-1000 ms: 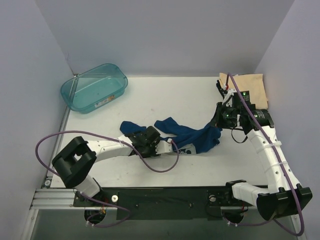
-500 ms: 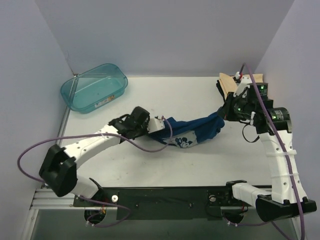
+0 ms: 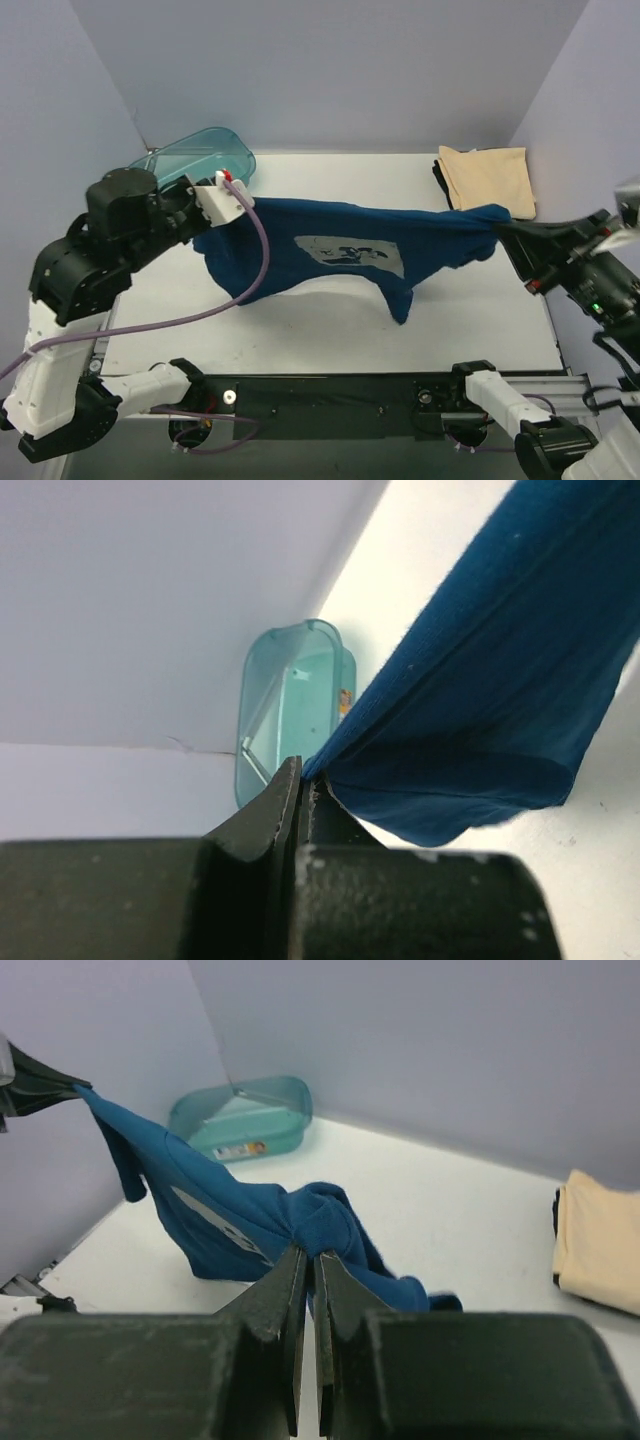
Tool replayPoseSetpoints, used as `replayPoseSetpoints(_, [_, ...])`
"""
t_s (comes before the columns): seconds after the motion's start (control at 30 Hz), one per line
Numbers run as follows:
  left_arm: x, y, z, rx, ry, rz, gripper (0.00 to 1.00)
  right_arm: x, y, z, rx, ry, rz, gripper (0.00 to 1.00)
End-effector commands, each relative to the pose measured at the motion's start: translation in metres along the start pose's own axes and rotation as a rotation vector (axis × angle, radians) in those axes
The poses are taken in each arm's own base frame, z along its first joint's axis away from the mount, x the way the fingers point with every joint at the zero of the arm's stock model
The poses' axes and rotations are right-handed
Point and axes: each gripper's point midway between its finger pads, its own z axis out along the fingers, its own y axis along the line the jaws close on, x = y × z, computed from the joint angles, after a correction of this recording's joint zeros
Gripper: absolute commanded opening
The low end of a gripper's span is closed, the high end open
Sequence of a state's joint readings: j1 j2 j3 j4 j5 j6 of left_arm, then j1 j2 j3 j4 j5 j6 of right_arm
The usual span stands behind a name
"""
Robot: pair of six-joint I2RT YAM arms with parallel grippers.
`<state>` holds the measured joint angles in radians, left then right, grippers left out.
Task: Fold and stack the t-shirts
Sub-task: Flatten out the tshirt
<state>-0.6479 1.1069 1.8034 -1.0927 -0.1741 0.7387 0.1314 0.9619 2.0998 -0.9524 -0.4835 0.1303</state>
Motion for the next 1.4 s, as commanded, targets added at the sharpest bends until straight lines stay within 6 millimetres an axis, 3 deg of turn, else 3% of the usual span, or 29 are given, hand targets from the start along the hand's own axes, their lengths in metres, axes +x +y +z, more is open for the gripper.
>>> replayPoseSetpoints(0.0, [-0.006,0.025,-0.053,-0.053,-0.016,-0.041,0.0,-0.028,0.031,-0.039,-0.083,-0.125,-0.038,0.0])
replayPoseSetpoints(0.13, [-0.03,0.059,-0.093,-0.159,-0.114,-0.07,0.0,-0.041,0.038,-0.063,-0.065,-0.203,-0.041,0.0])
replayPoseSetpoints(0.2, [-0.034,0.066,-0.097,-0.191,-0.132,-0.068,0.0,-0.037,0.032,-0.057,-0.044,-0.187,-0.034,0.0])
replayPoseSetpoints(0.27, [-0.034,0.065,-0.085,-0.185,-0.123,-0.052,0.0,-0.025,0.019,-0.035,-0.017,-0.121,-0.004,0.0])
replayPoseSetpoints(0.33, [-0.03,0.054,-0.059,-0.145,-0.086,-0.036,0.0,-0.008,0.001,0.001,0.004,-0.026,0.038,0.0])
replayPoseSetpoints(0.43, [-0.023,0.05,-0.015,-0.147,-0.018,-0.005,0.0,-0.001,-0.02,0.046,0.025,0.034,0.042,0.0])
replayPoseSetpoints(0.53, [-0.015,0.064,0.023,-0.201,0.053,0.014,0.0,0.003,-0.05,0.093,0.081,0.082,0.02,0.0])
replayPoseSetpoints(0.57, [-0.017,0.069,0.045,-0.196,0.056,0.006,0.0,0.006,-0.066,0.119,0.11,0.104,0.012,0.0])
replayPoseSetpoints(0.6, [-0.013,0.086,0.051,-0.23,0.066,-0.022,0.0,-0.002,-0.071,0.127,0.119,0.087,0.003,0.0])
replayPoseSetpoints(0.63, [-0.01,0.093,0.078,-0.229,0.077,-0.051,0.0,0.001,-0.083,0.155,0.123,0.103,0.009,0.0])
replayPoseSetpoints(0.67, [-0.01,0.123,0.074,-0.313,0.062,-0.081,0.0,-0.011,-0.086,0.161,0.125,0.072,-0.005,0.0])
replayPoseSetpoints(0.7, [-0.003,0.131,0.098,-0.323,0.095,-0.093,0.0,-0.012,-0.098,0.187,0.123,0.067,-0.001,0.0])
replayPoseSetpoints(0.73, [-0.004,0.158,0.093,-0.401,0.078,-0.111,0.0,-0.024,-0.103,0.194,0.13,0.031,-0.002,0.0])
replayPoseSetpoints(0.77, [-0.001,0.164,0.111,-0.403,0.082,-0.117,0.0,-0.039,-0.113,0.207,0.136,-0.023,-0.006,0.0])
replayPoseSetpoints(0.8, [-0.009,0.187,0.099,-0.465,0.047,-0.127,0.0,-0.046,-0.12,0.214,0.144,-0.051,0.029,0.0])
replayPoseSetpoints(0.83, [-0.006,0.189,0.116,-0.455,0.048,-0.139,0.0,-0.064,-0.128,0.22,0.147,-0.113,0.036,0.0])
replayPoseSetpoints(0.87, [-0.017,0.206,0.105,-0.505,0.009,-0.145,0.0,-0.075,-0.13,0.222,0.141,-0.152,0.07,0.0])
replayPoseSetpoints(0.9, [-0.017,0.209,0.113,-0.505,0.005,-0.148,0.0,-0.093,-0.134,0.225,0.133,-0.213,0.074,0.0])
replayPoseSetpoints(0.93, [-0.026,0.22,0.104,-0.543,-0.03,-0.149,0.0,-0.106,-0.143,0.223,0.141,-0.266,0.094,0.0])
replayPoseSetpoints(1.0, [-0.028,0.225,0.107,-0.551,-0.038,-0.122,0.0,-0.131,-0.148,0.214,0.127,-0.354,0.103,0.0])
replayPoseSetpoints(1.07, [-0.028,0.222,0.107,-0.542,-0.038,-0.11,0.0,-0.141,-0.151,0.206,0.099,-0.389,0.113,0.0])
replayPoseSetpoints(1.13, [-0.022,0.209,0.105,-0.496,-0.027,-0.087,0.0,-0.136,-0.145,0.202,0.05,-0.365,0.109,0.0])
replayPoseSetpoints(1.17, [-0.021,0.201,0.108,-0.465,-0.033,-0.076,0.0,-0.118,-0.148,0.209,0.039,-0.315,0.124,0.0])
replayPoseSetpoints(1.2, [-0.013,0.184,0.113,-0.404,-0.02,-0.045,0.0,-0.114,-0.135,0.203,-0.006,-0.297,0.102,0.0])
replayPoseSetpoints(1.23, [-0.009,0.176,0.115,-0.382,-0.014,-0.03,0.0,-0.081,-0.14,0.214,-0.019,-0.217,0.138,0.0])
replayPoseSetpoints(1.27, [0.002,0.152,0.12,-0.307,-0.004,0.004,0.0,-0.07,-0.129,0.204,-0.045,-0.19,0.114,0.0])
replayPoseSetpoints(1.3, [0.021,0.124,0.136,-0.218,0.034,0.026,0.0,-0.028,-0.137,0.216,-0.043,-0.097,0.138,0.0])
replayPoseSetpoints(1.33, [0.021,0.109,0.13,-0.163,0.021,0.067,0.0,-0.012,-0.124,0.203,-0.059,-0.065,0.122,0.0])
replayPoseSetpoints(1.37, [0.038,0.082,0.141,-0.077,0.054,0.077,0.0,0.041,-0.131,0.211,-0.055,0.044,0.139,0.0])
